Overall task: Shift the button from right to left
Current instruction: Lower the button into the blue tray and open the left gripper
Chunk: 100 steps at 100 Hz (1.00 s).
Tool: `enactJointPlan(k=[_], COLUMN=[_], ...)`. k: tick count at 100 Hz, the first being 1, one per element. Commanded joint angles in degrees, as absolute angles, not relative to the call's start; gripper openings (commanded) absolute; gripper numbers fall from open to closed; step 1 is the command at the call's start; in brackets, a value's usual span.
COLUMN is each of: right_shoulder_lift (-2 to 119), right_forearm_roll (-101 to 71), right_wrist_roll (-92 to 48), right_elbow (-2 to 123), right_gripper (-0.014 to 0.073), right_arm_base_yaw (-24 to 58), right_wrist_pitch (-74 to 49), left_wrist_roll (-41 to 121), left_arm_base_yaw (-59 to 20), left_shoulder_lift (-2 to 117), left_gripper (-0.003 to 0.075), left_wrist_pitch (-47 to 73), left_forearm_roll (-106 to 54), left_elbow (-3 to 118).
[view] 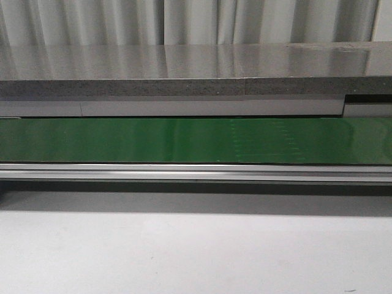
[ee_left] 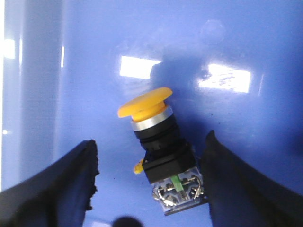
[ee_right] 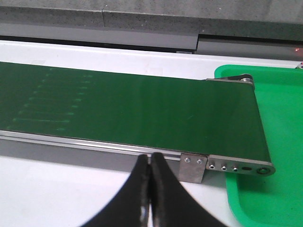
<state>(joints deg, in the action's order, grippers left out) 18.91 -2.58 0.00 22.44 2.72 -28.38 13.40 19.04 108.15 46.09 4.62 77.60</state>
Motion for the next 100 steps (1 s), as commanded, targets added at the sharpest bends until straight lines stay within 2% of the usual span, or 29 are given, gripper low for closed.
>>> enactJointPlan(k=[1,11,16,41,100], right_shoulder_lift=[19.15,19.15,19.15,19.15,19.15], right_forearm_roll=[-2.34,-2.34,-2.34,-2.34,-2.34], right_wrist_roll=[-0.37,-0.37,-0.37,-0.37,-0.37], right_elbow=[23.96,23.96,23.96,23.96,23.96], right_gripper=[-0.0066,-0.0066,-0.0066,-0.0066,-0.0066], right_arm_base_yaw=[2.76,2.76,2.76,2.76,2.76], right_wrist_pitch=[-23.81,-23.81,-23.81,-23.81,-23.81], left_wrist_roll=[13.23,13.23,13.23,13.23,13.23], left_arm_base_yaw=[19.03,19.03,19.03,18.1,-0.4], left_shoulder_lift=[102.34,99.05,97.27,87.82,63.83], left_gripper=[0.0294,0.0067,-0.0019,-0.002,-0.002], left_wrist_pitch=[45.83,46.07,45.72,44.08,30.5], left_forearm_roll=[2.73,-0.87,-2.52,-10.64,-11.26], left_elbow=[79.35,79.35,79.35,77.34,57.31])
